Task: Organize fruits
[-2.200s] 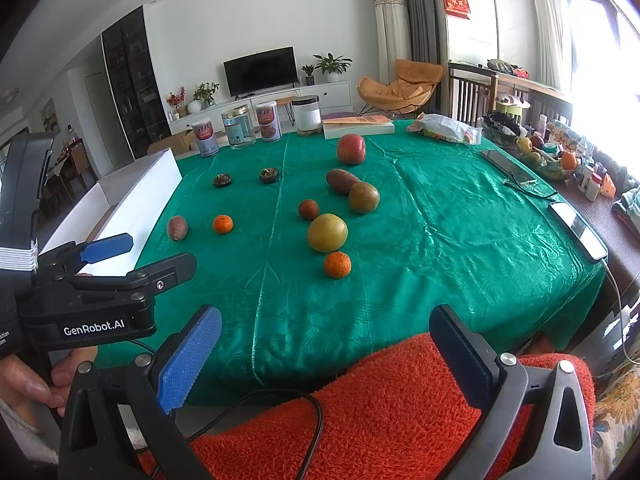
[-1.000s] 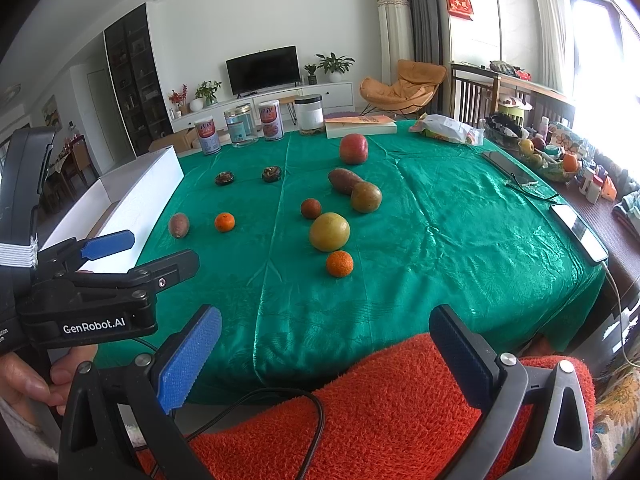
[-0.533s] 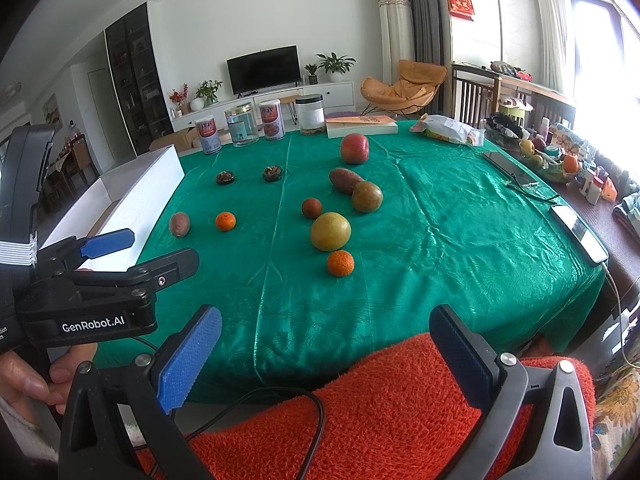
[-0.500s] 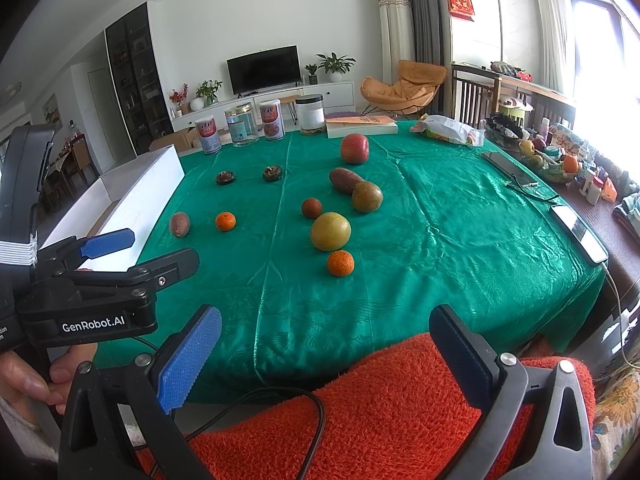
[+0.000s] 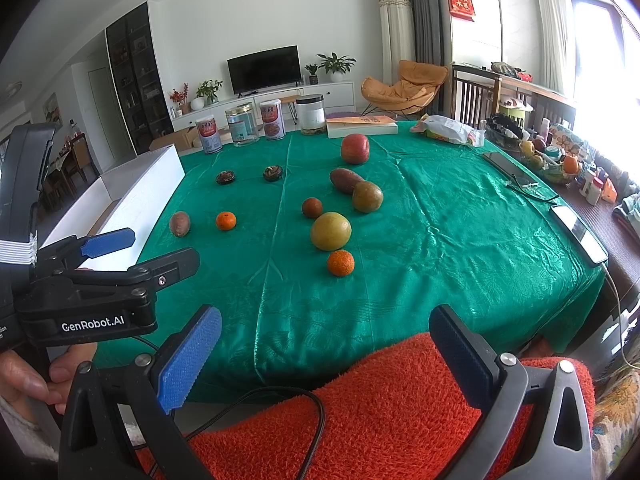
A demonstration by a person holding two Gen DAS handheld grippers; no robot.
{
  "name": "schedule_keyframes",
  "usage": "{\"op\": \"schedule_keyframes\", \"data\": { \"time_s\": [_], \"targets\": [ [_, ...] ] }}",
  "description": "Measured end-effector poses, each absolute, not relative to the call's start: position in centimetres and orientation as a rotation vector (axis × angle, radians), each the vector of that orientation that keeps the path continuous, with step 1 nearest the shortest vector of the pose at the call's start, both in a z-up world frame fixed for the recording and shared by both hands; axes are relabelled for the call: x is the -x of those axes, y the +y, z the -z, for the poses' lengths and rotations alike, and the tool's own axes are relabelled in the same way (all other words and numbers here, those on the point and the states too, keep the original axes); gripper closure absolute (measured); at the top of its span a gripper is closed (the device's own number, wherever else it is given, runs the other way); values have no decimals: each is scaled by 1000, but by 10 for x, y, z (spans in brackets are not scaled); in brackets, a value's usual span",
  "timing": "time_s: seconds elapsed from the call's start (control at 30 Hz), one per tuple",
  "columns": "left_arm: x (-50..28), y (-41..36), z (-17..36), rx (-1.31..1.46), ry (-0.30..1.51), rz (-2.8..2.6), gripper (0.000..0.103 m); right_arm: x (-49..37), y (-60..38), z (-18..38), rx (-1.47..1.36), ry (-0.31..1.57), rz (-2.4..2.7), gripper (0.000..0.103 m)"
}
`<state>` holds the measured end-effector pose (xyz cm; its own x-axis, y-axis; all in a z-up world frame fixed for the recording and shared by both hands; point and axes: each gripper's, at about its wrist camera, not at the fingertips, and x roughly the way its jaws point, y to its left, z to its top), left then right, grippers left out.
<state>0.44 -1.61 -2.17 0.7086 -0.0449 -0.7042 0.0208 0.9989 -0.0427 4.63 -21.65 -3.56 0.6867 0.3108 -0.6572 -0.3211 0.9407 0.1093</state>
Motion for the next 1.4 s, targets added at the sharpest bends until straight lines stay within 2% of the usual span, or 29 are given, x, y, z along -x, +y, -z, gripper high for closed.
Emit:
{"op": "schedule_keyframes", "data": {
  "time_s": [0.23, 0.47, 0.6, 0.83, 1.2, 1.4],
  "targets": [
    [-6, -4, 31, 69, 827, 28, 1, -44, -223, 35, 10, 732, -343, 0],
    [-34, 20, 75, 61, 916, -51, 1, -84, -226, 41, -8, 762, -384, 0],
    [-57, 30, 110, 49, 975, -107, 1, -115, -212, 58, 42, 791, -373, 0],
    [-81, 46, 137, 43, 1009, -180, 1, -135, -202, 94, 6, 854, -367, 0],
    [-81, 65, 141, 119, 987, -215, 0, -124, -206, 94, -1, 806, -349, 0],
    [-109, 125, 116, 382, 916, -245, 2, -120, -204, 94, 9, 794, -365, 0]
  ]
}}
